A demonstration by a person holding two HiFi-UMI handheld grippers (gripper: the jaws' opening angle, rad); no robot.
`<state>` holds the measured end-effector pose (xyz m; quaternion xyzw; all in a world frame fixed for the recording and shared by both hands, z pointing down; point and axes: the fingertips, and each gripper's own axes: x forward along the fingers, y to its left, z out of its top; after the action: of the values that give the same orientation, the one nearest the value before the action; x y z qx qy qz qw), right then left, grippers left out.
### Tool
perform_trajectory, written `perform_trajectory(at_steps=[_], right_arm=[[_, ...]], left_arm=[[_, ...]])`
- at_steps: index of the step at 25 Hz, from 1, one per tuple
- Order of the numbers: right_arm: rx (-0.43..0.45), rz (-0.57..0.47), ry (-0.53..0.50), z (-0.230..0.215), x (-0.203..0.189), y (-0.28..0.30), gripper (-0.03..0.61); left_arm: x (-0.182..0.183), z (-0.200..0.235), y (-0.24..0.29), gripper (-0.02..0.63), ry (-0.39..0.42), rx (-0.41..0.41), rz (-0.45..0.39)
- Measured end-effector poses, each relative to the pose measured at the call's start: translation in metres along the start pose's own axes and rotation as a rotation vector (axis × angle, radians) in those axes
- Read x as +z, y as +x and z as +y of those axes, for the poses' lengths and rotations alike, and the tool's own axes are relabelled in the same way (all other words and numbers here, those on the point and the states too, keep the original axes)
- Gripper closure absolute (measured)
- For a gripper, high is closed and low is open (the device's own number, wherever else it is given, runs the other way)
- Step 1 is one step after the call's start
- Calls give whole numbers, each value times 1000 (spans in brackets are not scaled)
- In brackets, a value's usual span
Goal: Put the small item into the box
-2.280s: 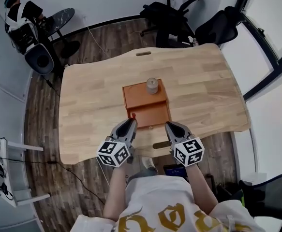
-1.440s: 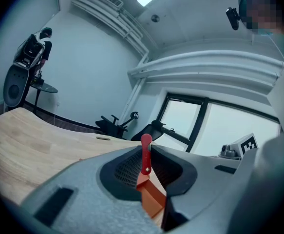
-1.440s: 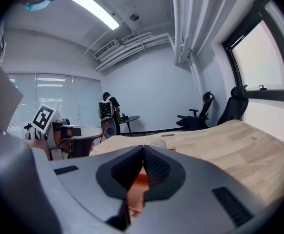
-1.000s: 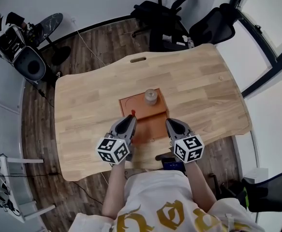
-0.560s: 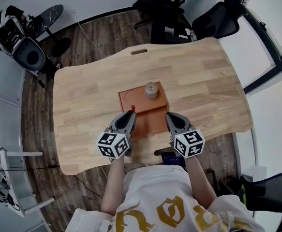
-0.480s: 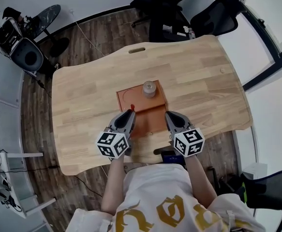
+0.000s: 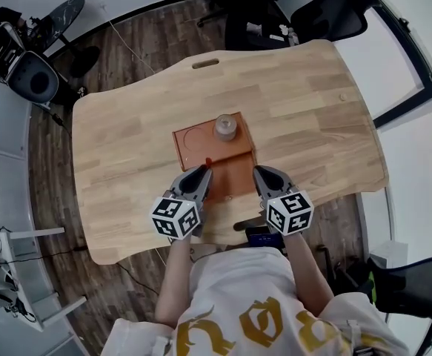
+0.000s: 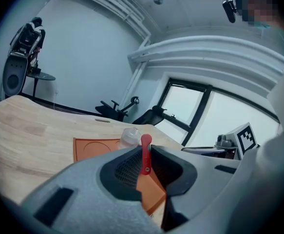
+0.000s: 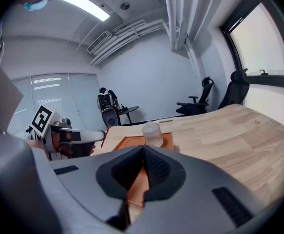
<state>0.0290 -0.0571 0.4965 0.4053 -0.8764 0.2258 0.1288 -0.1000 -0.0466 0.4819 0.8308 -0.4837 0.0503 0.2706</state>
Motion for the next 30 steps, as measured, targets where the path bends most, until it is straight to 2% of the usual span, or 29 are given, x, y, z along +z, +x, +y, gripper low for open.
perform_trajectory(at_steps=[10, 30], right_arm=[[14, 41, 8, -6, -12, 15, 567], [13, 120, 46, -17, -35, 35, 566]], left_arm=[[-17, 12, 9, 558, -11, 18, 41], [-51, 21, 31, 558, -17, -9, 155]])
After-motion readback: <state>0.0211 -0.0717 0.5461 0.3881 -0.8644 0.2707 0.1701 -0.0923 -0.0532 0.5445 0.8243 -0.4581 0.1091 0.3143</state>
